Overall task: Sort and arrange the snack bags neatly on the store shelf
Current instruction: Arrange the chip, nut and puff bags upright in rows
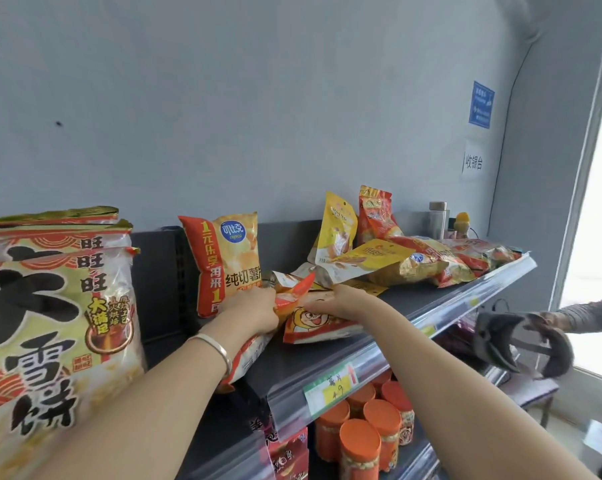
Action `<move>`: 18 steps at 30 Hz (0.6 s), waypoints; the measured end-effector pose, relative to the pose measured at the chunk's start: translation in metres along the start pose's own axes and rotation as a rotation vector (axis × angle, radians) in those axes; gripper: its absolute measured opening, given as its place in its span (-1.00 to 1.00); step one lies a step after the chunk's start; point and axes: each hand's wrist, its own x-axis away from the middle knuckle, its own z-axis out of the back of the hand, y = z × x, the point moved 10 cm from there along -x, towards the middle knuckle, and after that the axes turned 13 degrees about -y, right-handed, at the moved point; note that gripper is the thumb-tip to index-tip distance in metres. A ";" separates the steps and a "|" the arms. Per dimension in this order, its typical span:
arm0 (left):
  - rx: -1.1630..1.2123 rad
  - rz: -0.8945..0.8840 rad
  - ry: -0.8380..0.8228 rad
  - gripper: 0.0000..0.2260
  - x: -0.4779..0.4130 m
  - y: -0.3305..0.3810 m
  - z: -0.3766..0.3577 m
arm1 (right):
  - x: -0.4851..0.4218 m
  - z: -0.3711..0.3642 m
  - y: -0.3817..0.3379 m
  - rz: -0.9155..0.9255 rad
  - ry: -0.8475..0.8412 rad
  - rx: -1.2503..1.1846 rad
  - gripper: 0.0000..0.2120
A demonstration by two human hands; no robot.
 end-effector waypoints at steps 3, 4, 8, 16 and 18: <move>-0.026 -0.004 0.066 -0.70 0.004 0.000 0.009 | 0.000 0.000 -0.007 0.052 -0.016 0.026 -0.10; -0.030 0.003 0.082 -0.70 0.006 0.000 0.012 | 0.001 0.001 -0.008 0.061 -0.015 0.033 -0.10; -0.020 0.057 0.142 -0.67 0.014 -0.001 0.022 | -0.003 0.007 -0.008 0.121 -0.017 0.020 -0.12; 0.022 0.193 0.367 -0.62 0.046 0.027 0.067 | 0.015 0.039 0.006 0.432 -0.079 -0.191 -0.69; 0.030 0.191 0.413 -0.58 0.049 0.045 0.075 | 0.025 0.052 0.016 0.495 -0.105 -0.261 -0.76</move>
